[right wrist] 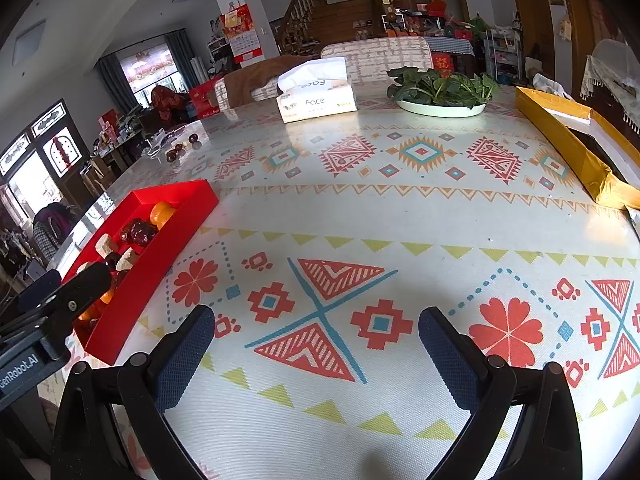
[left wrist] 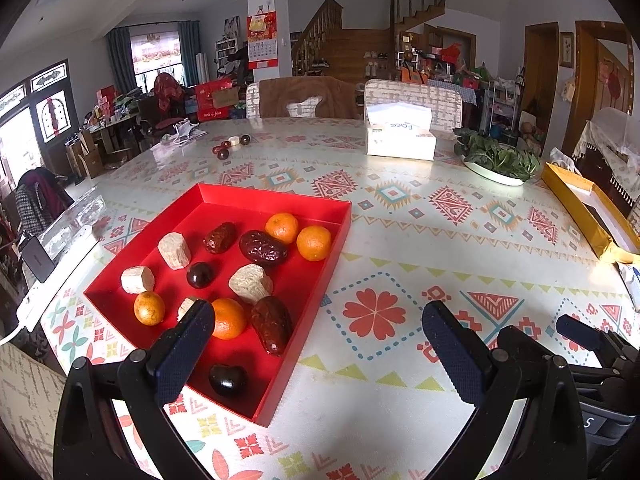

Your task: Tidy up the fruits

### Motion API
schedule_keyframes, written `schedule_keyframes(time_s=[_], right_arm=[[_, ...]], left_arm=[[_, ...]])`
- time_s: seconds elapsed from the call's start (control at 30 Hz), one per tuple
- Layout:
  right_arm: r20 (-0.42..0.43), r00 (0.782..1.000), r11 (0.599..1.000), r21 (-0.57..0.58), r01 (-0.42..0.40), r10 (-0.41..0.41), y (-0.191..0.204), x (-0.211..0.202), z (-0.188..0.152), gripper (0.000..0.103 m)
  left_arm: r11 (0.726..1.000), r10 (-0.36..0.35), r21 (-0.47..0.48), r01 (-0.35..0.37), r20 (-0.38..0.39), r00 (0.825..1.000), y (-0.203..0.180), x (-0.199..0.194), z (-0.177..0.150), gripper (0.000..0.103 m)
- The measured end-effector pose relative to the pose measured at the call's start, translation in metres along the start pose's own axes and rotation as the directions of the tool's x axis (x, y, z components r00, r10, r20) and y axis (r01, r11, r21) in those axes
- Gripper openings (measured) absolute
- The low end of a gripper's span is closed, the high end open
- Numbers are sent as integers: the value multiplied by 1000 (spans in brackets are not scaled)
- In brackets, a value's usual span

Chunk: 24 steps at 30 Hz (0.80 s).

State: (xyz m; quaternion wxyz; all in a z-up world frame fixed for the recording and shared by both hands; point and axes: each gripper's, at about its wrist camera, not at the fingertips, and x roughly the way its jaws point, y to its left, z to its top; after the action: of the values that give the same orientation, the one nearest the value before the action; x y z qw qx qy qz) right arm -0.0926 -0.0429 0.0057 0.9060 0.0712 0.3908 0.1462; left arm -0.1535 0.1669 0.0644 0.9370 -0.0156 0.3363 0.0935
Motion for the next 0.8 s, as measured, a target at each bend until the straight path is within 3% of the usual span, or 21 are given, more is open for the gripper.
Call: schedule_keyframes(time_s=[0.8], right_arm=[[-3,1000,1000,2,2,-2,0,0,0,103]], left_arm=[[1000,-5,0,5,-3,1000,0,-1,0,103]])
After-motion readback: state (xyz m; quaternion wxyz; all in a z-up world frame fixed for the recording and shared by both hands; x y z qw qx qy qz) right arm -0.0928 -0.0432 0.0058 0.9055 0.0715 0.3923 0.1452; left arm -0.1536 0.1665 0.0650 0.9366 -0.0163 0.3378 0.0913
